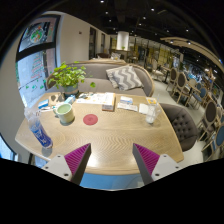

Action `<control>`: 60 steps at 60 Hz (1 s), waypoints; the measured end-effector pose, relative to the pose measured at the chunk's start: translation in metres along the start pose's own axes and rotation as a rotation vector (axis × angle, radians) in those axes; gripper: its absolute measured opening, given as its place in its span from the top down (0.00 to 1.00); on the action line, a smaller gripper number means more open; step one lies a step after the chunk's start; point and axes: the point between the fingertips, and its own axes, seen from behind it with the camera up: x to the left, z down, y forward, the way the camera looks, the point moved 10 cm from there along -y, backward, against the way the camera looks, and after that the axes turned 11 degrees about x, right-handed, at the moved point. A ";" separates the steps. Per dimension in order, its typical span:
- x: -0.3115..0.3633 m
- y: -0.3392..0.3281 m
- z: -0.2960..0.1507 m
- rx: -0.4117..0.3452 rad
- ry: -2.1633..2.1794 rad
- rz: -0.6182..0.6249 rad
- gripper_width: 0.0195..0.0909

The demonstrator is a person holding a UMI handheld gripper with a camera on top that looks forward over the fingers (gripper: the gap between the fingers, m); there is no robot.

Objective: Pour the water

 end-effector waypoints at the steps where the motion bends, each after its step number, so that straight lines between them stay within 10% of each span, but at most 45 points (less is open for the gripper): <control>1: 0.000 0.000 0.001 0.003 -0.003 0.001 0.07; 37: 0.186 0.003 0.102 0.107 0.017 0.064 0.07; 60: 0.324 0.052 0.039 -0.089 0.021 -0.070 0.07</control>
